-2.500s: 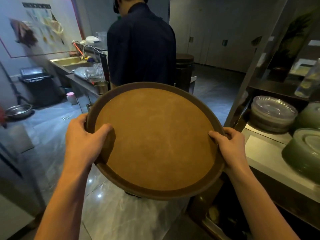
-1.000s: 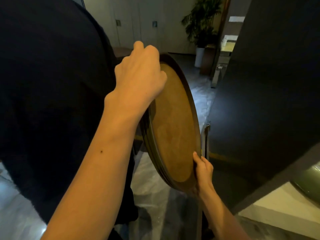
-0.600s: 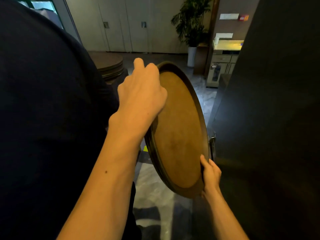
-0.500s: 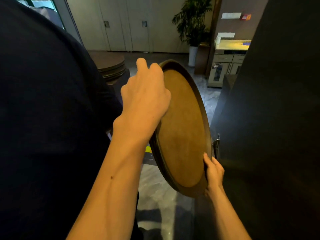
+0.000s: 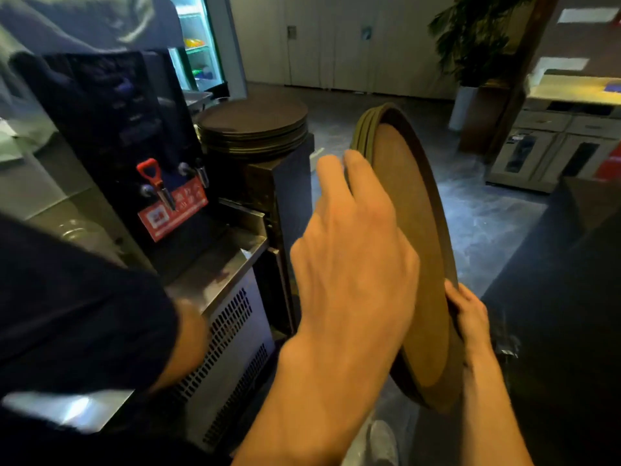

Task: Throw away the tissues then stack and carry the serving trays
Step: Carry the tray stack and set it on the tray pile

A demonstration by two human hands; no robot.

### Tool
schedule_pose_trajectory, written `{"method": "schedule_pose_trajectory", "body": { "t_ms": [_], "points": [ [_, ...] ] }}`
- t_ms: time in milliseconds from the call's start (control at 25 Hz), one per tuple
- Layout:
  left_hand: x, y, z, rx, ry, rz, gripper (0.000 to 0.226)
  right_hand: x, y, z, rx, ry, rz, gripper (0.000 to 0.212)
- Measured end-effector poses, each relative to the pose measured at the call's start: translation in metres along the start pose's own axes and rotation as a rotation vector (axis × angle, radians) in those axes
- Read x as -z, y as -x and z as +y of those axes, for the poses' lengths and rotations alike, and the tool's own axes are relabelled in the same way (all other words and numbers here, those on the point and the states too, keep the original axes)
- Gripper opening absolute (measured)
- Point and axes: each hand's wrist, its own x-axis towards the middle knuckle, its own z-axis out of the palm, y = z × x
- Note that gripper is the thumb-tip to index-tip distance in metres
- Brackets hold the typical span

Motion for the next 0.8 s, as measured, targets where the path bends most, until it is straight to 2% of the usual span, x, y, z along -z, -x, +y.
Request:
{"method": "schedule_pose_trajectory", "body": {
  "t_ms": [200, 280, 320, 360, 440, 480, 800],
  "points": [
    [-0.071, -0.078, -0.018, 0.173, 0.082, 0.082, 0.045, -0.027, -0.133, -0.061, 0.081, 0.049, -0.138, 0.032],
    [-0.096, -0.113, -0.028, 0.231, 0.112, 0.152, 0.039, -0.041, -0.178, -0.088, 0.109, 0.072, -0.216, 0.070],
    [-0.109, -0.132, -0.035, 0.257, 0.119, 0.185, 0.038, -0.050, -0.204, -0.100, 0.115, 0.086, -0.232, 0.078],
    [-0.121, -0.147, -0.043, 0.279, 0.124, 0.213, 0.036, -0.058, -0.226, -0.110, 0.126, 0.094, -0.239, 0.071],
    [-0.140, -0.174, -0.059, 0.337, 0.131, 0.271, 0.034, -0.084, -0.261, -0.130, 0.133, 0.108, -0.277, 0.029],
    [-0.148, -0.186, -0.068, 0.372, 0.132, 0.291, 0.033, -0.099, -0.277, -0.137, 0.145, 0.137, -0.293, 0.016],
    [-0.199, -0.284, -0.173, 0.571, 0.268, 0.395, 0.027, -0.233, -0.384, -0.160, 0.216, 0.292, -0.412, 0.024]
  ]
}}
